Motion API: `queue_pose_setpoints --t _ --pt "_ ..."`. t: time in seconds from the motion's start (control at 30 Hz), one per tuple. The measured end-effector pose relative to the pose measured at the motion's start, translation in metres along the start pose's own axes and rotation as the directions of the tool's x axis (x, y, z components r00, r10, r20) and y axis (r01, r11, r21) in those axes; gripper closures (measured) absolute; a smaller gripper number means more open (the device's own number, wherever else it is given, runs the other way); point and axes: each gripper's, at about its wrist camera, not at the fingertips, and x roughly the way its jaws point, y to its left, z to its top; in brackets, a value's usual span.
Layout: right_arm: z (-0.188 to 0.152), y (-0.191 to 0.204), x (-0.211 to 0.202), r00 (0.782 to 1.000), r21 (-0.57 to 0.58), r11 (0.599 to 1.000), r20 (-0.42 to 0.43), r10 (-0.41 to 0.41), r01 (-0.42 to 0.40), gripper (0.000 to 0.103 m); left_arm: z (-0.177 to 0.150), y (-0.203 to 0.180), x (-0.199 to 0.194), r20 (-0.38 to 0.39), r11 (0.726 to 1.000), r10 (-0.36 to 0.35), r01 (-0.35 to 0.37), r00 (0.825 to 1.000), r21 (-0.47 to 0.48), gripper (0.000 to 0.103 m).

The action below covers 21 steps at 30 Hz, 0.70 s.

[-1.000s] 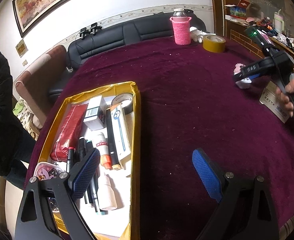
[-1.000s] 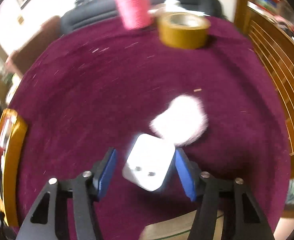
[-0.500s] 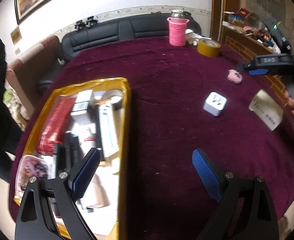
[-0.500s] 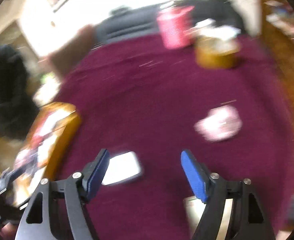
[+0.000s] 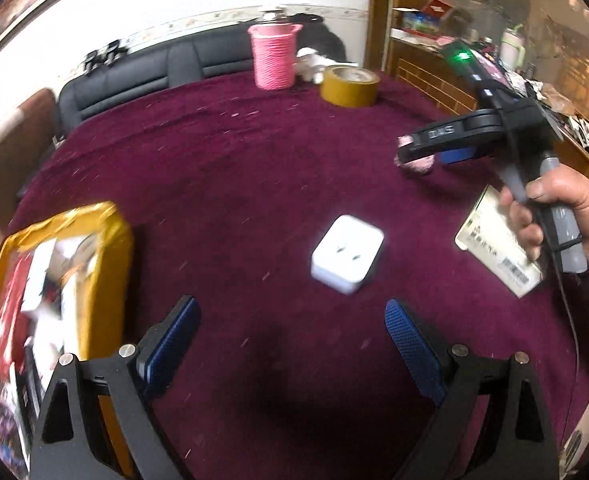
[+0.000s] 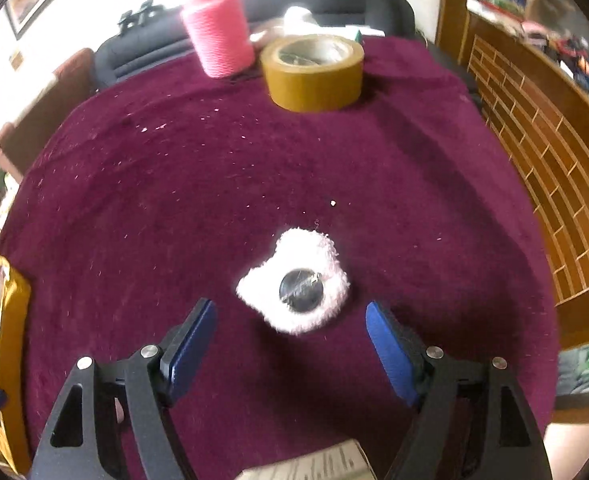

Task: Organize objects
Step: 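Grasp the pink fluffy hair tie with the right tool while the left tool grasps the white plug adapter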

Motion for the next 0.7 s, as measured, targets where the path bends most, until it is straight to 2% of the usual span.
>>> queue_pose_setpoints --t 0.07,0.1,0.13,0.2,0.33,0.53,0.57,0.6,0.63,0.7 --pt "0.001 0.001 0.004 1.000 0.005 1.000 -0.014 0.000 0.000 0.023 0.008 -0.009 0.011 0.006 1.000 -0.014 0.013 1.000 0.027 0.010" --pt "0.002 0.001 0.006 1.000 0.007 1.000 -0.024 0.008 -0.008 0.030 0.011 -0.013 0.015 0.010 0.999 -0.020 0.020 1.000 0.039 0.010" --pt "0.002 0.002 0.007 0.999 0.004 1.000 -0.037 0.008 -0.008 0.041 0.014 -0.017 0.020 0.015 0.998 -0.020 0.019 1.000 0.056 0.010" --pt "0.004 0.005 0.007 0.999 -0.024 1.000 -0.039 -0.020 0.019 0.051 0.018 -0.023 0.028 0.019 0.996 -0.013 0.012 1.000 0.085 0.010" --pt "0.002 0.008 0.007 0.998 -0.069 0.997 -0.052 -0.037 0.033 0.055 0.023 -0.029 0.044 0.013 0.992 -0.023 0.021 1.000 0.125 0.010" --pt "-0.001 0.006 0.005 0.998 -0.068 0.997 -0.058 -0.029 0.025 0.055 0.027 -0.035 0.060 -0.009 0.987 -0.012 0.014 1.000 0.161 0.012" --pt "-0.002 0.006 0.004 0.998 -0.067 0.997 -0.058 -0.027 0.023 0.056 0.026 -0.036 0.062 -0.021 0.986 -0.022 0.025 1.000 0.164 0.016" --pt "-0.002 0.005 0.004 0.998 -0.065 0.998 -0.059 -0.025 0.021 0.057 0.025 -0.036 0.064 -0.040 0.985 -0.041 0.047 0.998 0.165 0.032" --pt "-0.002 0.003 0.003 0.998 -0.061 0.998 -0.059 -0.021 0.017 0.057 0.024 -0.037 0.068 -0.064 0.984 -0.051 0.061 0.997 0.165 0.055" --pt "-0.004 0.002 0.001 0.998 -0.054 0.998 -0.057 -0.012 0.009 0.058 0.023 -0.035 0.071 -0.081 0.985 -0.075 0.087 0.994 0.151 0.065"
